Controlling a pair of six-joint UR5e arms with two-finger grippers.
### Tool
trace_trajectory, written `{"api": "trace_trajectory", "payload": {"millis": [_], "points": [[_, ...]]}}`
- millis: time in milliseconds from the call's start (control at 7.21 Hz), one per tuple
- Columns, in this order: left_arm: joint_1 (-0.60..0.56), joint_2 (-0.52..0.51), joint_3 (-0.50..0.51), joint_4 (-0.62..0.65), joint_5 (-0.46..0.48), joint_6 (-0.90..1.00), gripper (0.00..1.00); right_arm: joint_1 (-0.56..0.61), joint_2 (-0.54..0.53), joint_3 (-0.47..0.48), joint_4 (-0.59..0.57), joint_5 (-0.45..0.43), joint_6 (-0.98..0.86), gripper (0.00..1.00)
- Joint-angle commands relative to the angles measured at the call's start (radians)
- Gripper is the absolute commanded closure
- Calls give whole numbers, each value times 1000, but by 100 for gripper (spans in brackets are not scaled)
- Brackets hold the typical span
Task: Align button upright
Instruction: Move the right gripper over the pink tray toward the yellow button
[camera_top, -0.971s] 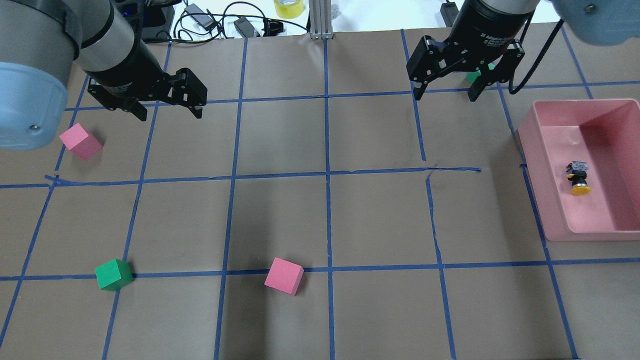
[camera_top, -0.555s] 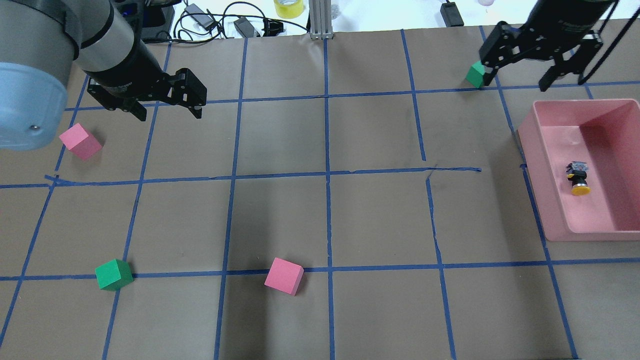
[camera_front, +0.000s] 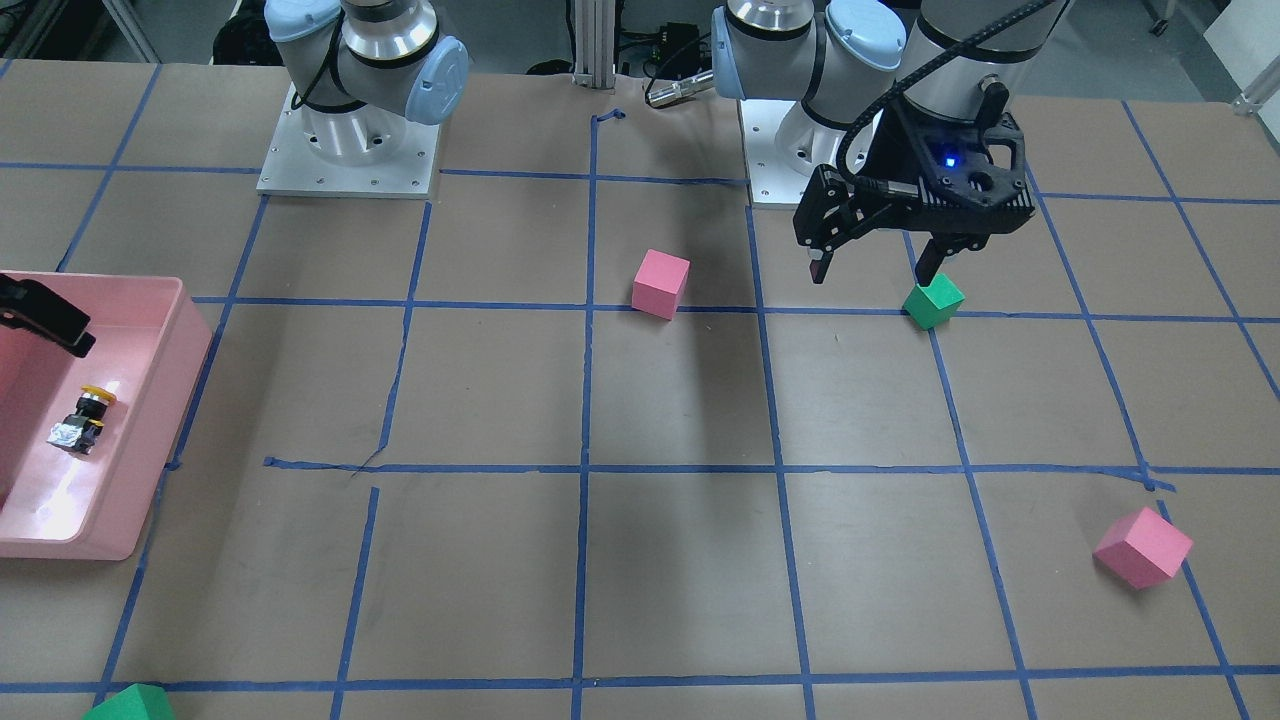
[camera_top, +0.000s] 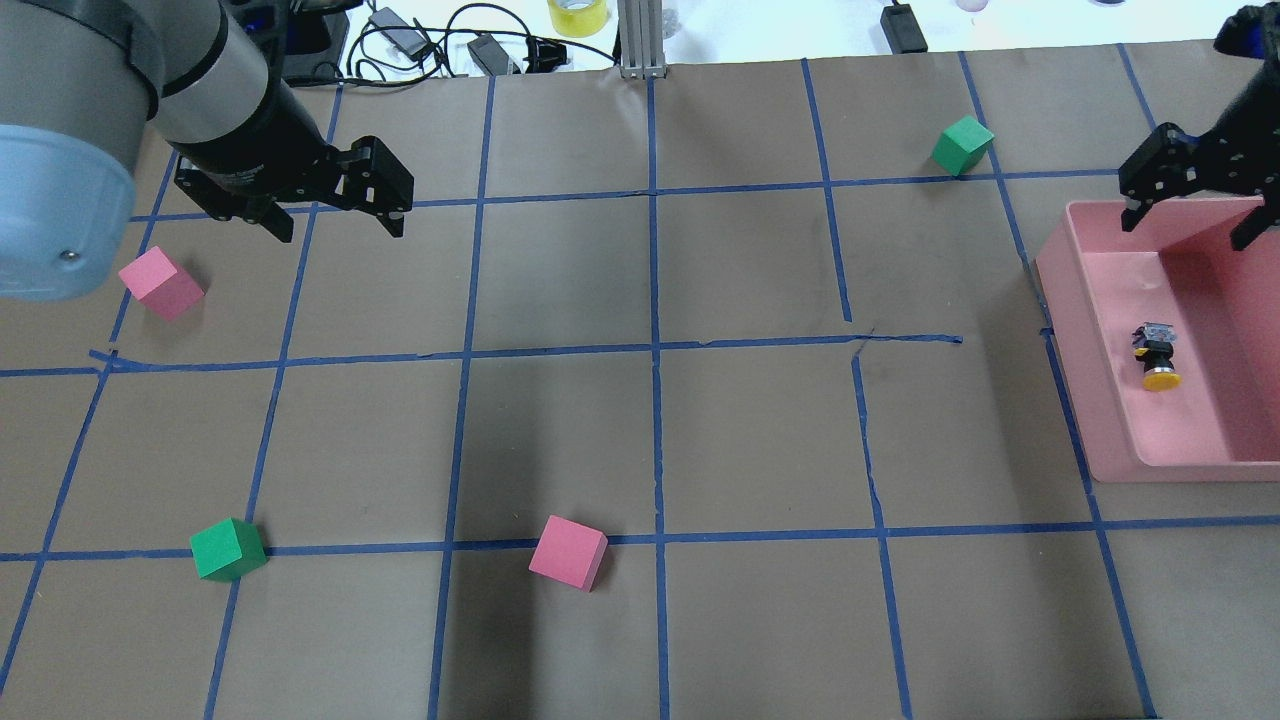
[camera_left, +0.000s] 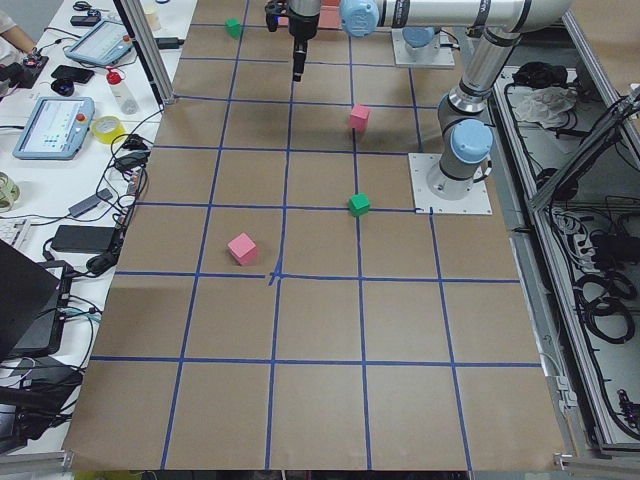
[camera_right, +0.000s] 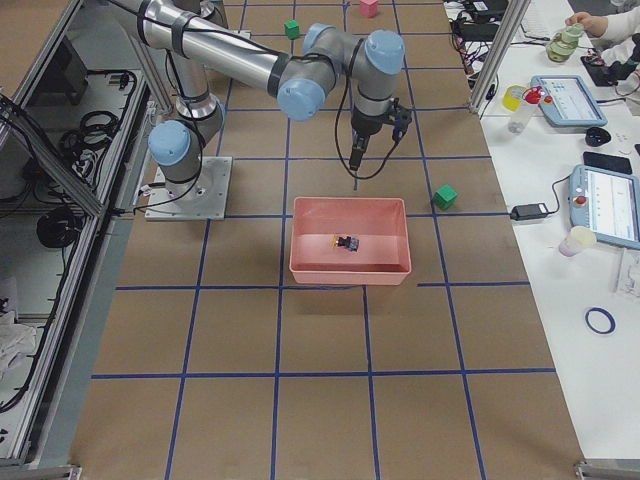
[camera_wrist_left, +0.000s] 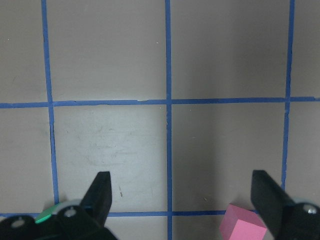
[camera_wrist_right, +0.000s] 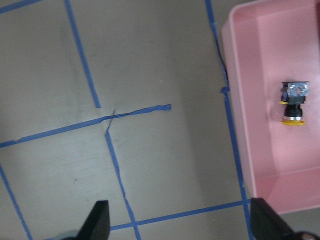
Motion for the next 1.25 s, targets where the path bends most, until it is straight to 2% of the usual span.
{"api": "trace_trajectory", "payload": {"millis": [0,277,555,832,1109], "points": [[0,0,0,0,-2,0,0,-98,52,130,-190,-27,-59,0],[0,0,0,0,-2,0,0,-110,88,203,-291,-29,-69,0],[0,0,0,0,-2,0,0,-110,148,207,-351,-32,-72,0],[0,0,0,0,-2,0,0,-110,170,207,-363,-93,-95,0],[0,0,0,0,-2,0,0,-112,214,207,-438,-96,-148,0]]}}
